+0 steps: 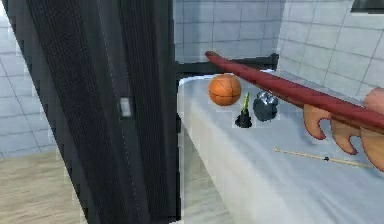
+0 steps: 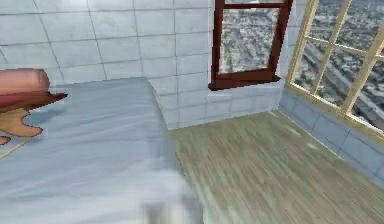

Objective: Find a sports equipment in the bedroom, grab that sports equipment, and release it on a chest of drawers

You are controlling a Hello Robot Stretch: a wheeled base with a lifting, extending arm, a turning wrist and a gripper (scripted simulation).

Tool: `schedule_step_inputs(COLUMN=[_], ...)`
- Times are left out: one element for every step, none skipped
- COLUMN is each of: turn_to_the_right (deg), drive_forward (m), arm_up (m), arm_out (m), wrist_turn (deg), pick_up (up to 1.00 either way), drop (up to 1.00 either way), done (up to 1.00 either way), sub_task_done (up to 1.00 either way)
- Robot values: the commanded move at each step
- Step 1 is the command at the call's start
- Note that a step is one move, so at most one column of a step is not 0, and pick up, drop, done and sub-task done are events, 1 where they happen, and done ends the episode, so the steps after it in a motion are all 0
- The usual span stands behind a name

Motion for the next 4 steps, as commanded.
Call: schedule_step_inputs(turn_to_the_right=[0.0,-30.0,0.0,0.0], drive_forward=[0.5,0.0,0.0,0.0], arm_up=[0.0,0.0,0.5,0.36], arm_out=[0.0,0.0,0.0,0.0], wrist_turn=[0.0,0.0,0.0,0.0], pick_up=[0.0,0.0,0.0,0.0], drop=[0.0,0.0,0.0,0.0], done=[0.0,0.0,0.0,0.0], sub_task_done=[0.0,0.0,0.0,0.0])
